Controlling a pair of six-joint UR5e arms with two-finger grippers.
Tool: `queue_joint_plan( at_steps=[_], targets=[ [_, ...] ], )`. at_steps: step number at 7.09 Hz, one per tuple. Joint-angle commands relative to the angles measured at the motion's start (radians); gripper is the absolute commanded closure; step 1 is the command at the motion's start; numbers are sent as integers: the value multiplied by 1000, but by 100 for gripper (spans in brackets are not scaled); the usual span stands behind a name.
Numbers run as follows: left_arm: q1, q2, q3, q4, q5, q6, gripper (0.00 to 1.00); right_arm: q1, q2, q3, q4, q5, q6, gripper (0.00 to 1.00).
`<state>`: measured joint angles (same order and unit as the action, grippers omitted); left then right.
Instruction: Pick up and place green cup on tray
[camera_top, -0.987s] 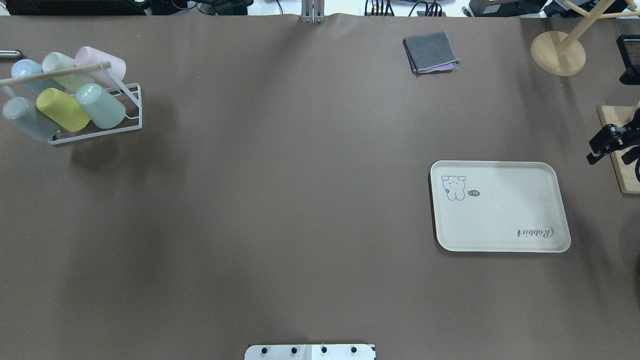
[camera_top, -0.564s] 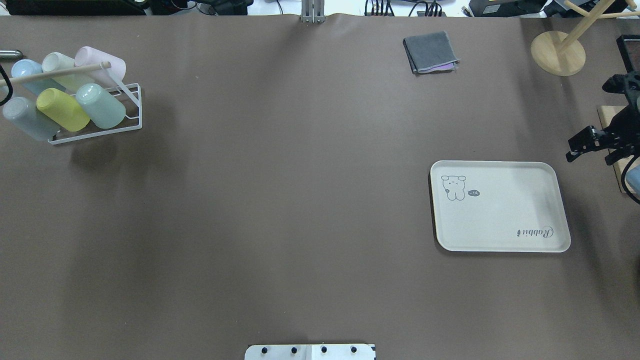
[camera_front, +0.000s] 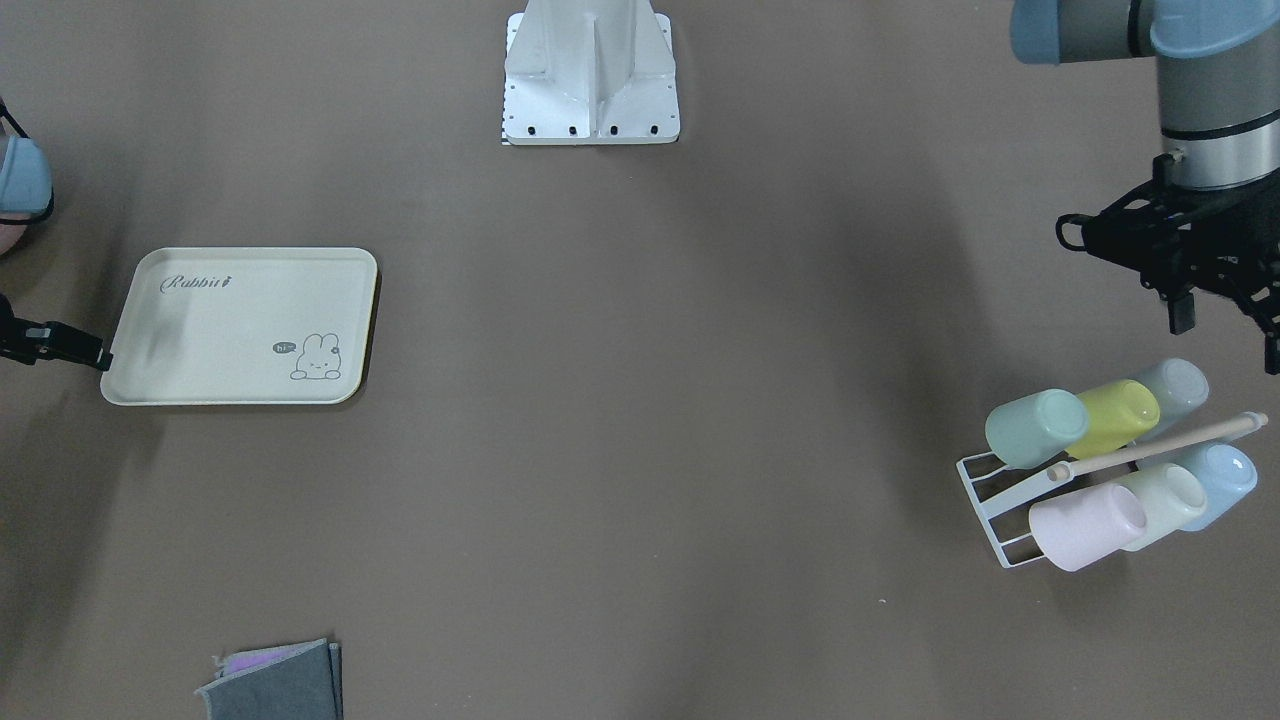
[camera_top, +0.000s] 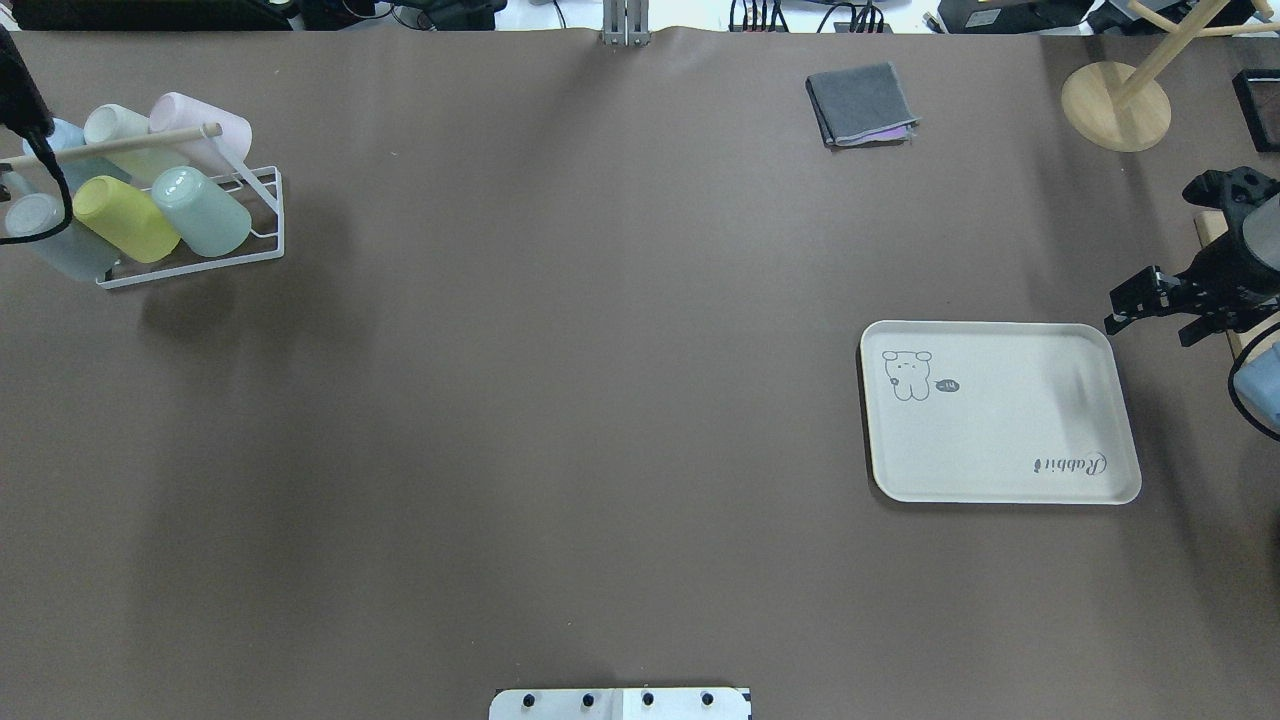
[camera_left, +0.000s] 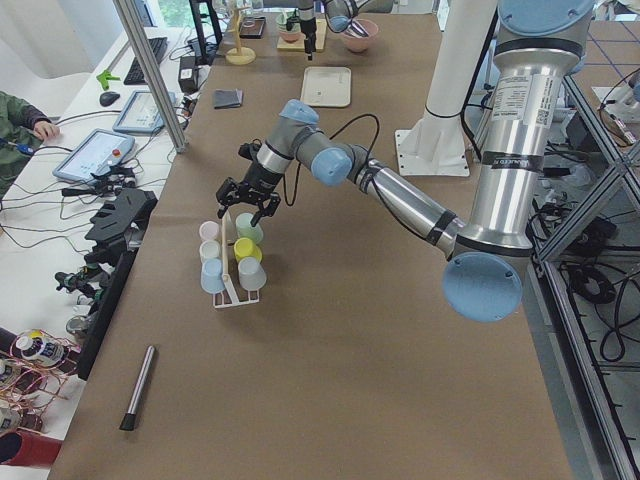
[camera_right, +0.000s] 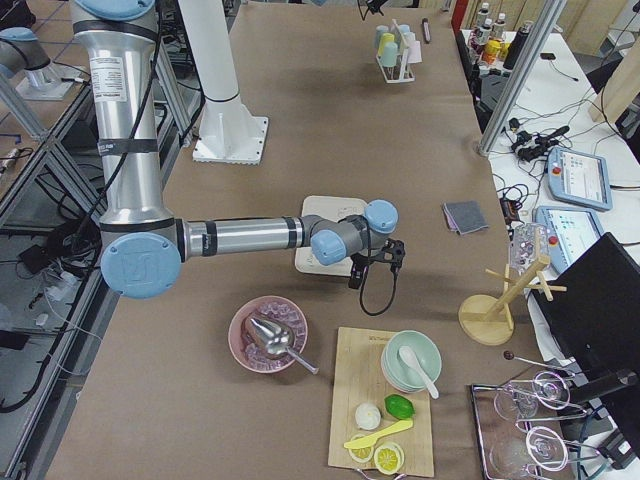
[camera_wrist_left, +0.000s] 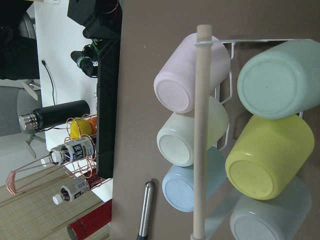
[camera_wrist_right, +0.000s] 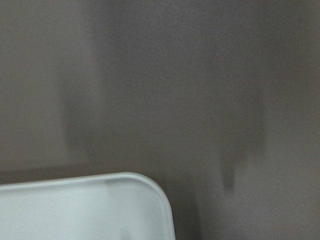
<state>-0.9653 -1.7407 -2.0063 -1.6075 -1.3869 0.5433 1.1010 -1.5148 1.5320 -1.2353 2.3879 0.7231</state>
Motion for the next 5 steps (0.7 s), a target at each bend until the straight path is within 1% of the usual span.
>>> queue_joint_plan(
  at_steps=[1, 2, 4, 5],
  targets=[
    [103, -101, 17, 119, 151, 160, 1, -32, -1, -7, 5, 2, 7, 0],
    [129, -126, 38, 141, 202, 240, 1, -39, -2, -9, 5, 1, 7, 1],
    [219, -126, 75, 140, 352, 431, 1, -53, -1, -10, 5, 2, 7, 10],
    [256, -126, 80, 141, 408, 502, 1, -68, -2, -10, 5, 2, 7, 14]
  ],
)
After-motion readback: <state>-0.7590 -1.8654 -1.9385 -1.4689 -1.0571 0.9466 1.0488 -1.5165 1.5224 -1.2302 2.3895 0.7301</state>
